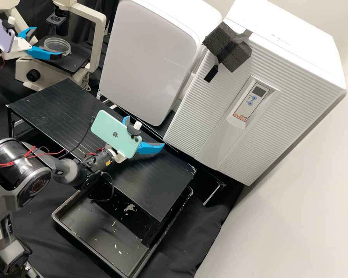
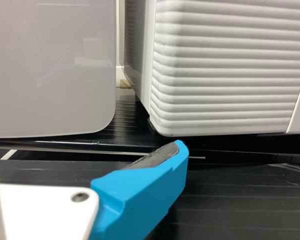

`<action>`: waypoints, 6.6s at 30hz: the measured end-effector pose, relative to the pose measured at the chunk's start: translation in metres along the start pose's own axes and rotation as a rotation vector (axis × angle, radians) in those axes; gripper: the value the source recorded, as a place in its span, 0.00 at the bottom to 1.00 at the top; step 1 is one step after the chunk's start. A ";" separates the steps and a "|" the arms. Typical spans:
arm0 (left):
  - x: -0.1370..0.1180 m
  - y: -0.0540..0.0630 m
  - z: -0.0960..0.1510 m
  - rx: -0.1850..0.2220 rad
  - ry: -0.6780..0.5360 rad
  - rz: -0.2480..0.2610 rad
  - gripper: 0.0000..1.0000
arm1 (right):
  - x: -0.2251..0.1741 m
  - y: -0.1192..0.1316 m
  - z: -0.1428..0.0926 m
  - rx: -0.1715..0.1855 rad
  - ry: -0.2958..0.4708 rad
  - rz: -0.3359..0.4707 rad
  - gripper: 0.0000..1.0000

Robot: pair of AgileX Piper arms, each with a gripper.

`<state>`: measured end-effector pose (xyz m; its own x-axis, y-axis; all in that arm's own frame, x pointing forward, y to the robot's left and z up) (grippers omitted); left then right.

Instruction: Place the petri dish on the bench

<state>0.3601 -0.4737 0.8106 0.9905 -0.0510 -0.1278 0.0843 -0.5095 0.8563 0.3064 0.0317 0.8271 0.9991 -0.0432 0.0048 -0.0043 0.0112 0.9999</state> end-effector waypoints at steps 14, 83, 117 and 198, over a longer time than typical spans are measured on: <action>0.014 -0.009 -0.005 -0.012 0.040 -0.029 1.00 | 0.000 0.000 0.000 0.000 0.000 0.000 1.00; 0.029 -0.019 -0.016 -0.043 0.047 0.034 0.00 | 0.000 0.000 0.000 0.000 0.000 0.000 1.00; -0.017 0.009 0.009 -0.031 -0.099 0.015 0.00 | 0.000 0.000 0.000 0.000 0.000 0.000 1.00; -0.056 -0.054 0.167 0.092 -0.812 -0.223 1.00 | 0.000 0.000 0.000 0.000 0.000 0.000 1.00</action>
<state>0.2816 -0.5870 0.6880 0.5627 -0.5243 -0.6391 0.2249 -0.6469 0.7287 0.3064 0.0317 0.8271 0.9991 -0.0432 0.0048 -0.0043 0.0112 0.9999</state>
